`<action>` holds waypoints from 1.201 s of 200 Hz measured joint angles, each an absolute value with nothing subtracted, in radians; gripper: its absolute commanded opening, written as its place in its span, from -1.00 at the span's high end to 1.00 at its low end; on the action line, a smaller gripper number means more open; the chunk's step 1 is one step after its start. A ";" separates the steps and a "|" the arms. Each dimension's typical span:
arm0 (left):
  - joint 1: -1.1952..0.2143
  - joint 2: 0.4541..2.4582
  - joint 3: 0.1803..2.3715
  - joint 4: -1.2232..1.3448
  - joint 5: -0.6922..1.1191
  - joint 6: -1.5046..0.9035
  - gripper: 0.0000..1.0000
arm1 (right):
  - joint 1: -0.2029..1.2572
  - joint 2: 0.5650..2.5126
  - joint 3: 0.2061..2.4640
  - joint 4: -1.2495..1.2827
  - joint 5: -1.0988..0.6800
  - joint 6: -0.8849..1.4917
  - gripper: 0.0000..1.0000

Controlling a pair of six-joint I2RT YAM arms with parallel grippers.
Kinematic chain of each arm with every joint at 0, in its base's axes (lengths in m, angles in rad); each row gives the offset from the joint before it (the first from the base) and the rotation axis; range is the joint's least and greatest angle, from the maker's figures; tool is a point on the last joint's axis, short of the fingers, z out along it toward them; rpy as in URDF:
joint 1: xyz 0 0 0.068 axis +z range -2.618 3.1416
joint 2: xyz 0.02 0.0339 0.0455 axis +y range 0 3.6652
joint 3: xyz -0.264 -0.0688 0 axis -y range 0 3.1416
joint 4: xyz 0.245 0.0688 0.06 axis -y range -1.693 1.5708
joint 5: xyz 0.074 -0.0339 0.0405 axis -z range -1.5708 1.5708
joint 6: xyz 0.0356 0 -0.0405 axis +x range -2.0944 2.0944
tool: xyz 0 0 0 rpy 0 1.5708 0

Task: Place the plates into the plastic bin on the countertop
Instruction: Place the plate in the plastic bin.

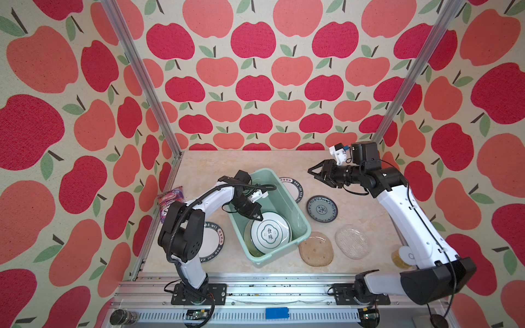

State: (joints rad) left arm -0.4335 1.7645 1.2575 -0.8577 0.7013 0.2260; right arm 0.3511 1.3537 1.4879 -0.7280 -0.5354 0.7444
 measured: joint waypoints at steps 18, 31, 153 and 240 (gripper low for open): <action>-0.433 1.779 1.243 -0.849 0.719 0.223 0.84 | 0.351 1.359 1.488 -0.728 -0.536 0.744 -0.02; -0.434 1.786 1.229 -0.841 0.727 0.222 0.77 | 0.352 1.363 1.489 -0.728 -0.535 0.745 -0.02; -0.443 1.833 1.182 -0.810 0.623 0.201 -0.03 | 0.353 1.372 1.507 -0.735 -0.532 0.744 -0.01; -0.436 1.768 1.186 -0.803 0.564 0.184 -0.29 | 0.353 1.372 1.507 -0.735 -0.532 0.745 -0.01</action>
State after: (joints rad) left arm -0.4362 1.7676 1.1858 -0.8028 0.5644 0.1837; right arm 0.3534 1.3720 1.5074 -0.7349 -0.5323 0.7448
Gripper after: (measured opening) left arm 0.633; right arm 0.507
